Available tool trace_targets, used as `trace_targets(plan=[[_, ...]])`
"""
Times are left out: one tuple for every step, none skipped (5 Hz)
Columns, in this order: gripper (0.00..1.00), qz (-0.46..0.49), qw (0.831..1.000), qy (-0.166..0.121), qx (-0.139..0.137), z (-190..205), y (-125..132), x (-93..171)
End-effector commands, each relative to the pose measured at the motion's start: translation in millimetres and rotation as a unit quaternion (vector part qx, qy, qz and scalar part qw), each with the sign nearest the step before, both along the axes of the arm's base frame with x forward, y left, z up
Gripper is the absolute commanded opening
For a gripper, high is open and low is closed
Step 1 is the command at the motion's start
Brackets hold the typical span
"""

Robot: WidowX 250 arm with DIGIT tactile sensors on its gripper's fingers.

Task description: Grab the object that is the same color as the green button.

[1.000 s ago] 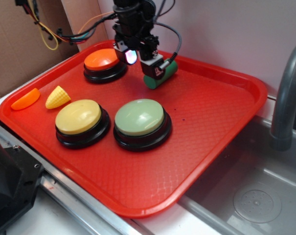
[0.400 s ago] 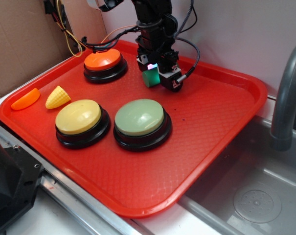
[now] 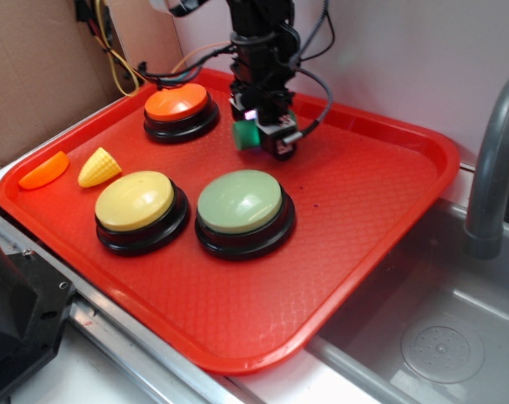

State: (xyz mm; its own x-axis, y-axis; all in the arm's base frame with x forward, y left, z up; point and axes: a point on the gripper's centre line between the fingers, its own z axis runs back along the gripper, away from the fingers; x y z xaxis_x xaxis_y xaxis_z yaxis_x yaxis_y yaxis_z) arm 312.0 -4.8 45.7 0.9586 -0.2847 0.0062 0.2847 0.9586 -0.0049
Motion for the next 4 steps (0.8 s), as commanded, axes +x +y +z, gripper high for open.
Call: trace_targets(plan=[[0.0, 0.001, 0.999, -0.04, -0.025, 94, -13, -47], [0.0, 0.014, 0.999, -0.017, -0.048, 117, -22, -84], [0.0, 0.013, 0.997, -0.021, -0.067, 123, -26, -101], [0.0, 0.025, 0.997, -0.032, -0.062, 123, -24, -102]])
